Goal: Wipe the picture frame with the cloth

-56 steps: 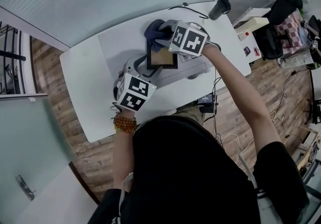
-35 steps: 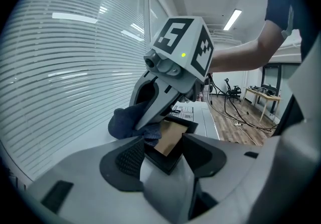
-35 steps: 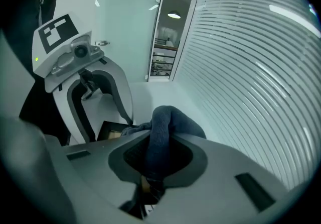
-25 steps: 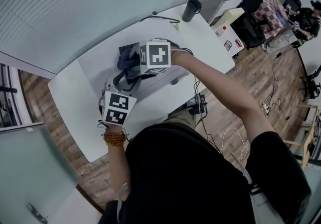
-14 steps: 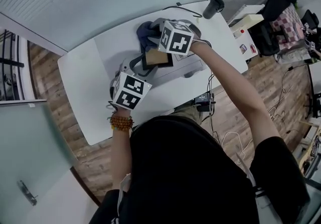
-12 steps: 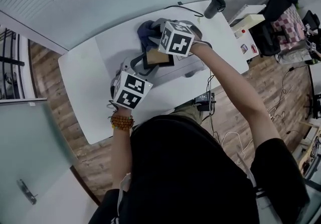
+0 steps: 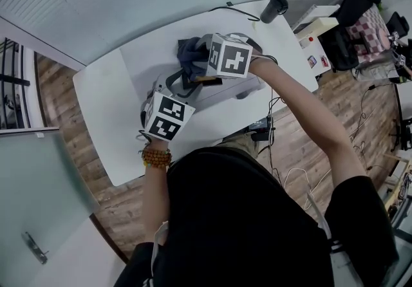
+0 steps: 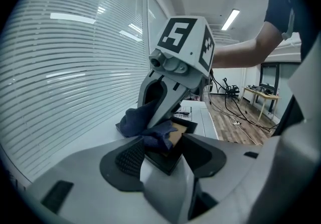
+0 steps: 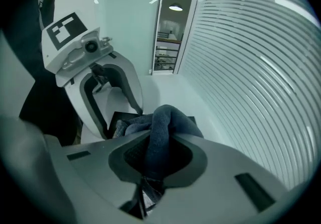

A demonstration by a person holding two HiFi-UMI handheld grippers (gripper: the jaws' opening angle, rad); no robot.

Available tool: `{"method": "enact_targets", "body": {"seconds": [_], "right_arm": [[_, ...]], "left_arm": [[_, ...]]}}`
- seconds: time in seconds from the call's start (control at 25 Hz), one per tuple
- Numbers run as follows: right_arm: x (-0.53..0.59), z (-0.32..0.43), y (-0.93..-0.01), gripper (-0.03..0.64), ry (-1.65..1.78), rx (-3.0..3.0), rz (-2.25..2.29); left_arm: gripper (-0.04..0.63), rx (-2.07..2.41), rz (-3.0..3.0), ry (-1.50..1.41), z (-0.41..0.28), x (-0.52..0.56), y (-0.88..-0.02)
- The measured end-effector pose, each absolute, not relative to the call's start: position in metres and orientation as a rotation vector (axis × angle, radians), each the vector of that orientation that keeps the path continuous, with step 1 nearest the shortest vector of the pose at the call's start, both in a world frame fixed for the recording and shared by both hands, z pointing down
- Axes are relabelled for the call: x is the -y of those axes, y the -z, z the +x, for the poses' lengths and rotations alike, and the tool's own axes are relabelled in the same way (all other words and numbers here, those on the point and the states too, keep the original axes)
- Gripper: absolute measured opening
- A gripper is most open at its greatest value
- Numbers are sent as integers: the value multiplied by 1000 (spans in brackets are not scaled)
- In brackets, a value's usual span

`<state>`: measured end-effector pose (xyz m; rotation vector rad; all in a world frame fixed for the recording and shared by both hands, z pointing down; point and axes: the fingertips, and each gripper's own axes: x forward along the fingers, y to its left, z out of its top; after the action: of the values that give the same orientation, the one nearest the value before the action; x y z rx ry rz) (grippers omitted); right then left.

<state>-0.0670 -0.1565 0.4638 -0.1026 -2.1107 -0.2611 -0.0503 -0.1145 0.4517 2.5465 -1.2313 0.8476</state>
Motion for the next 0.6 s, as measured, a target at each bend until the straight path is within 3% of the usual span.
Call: {"method": "enact_targets", "body": {"seconds": [0.36,0.6], "right_arm": [[131,-61,-457,37,135,2194,-313],[197,-63,-422,38,179,2383,-2]], "left_arm": [[235,1235,2554,-845,-51,115,-452],[235,1228,2549,-823,-50,115,-453]]}}
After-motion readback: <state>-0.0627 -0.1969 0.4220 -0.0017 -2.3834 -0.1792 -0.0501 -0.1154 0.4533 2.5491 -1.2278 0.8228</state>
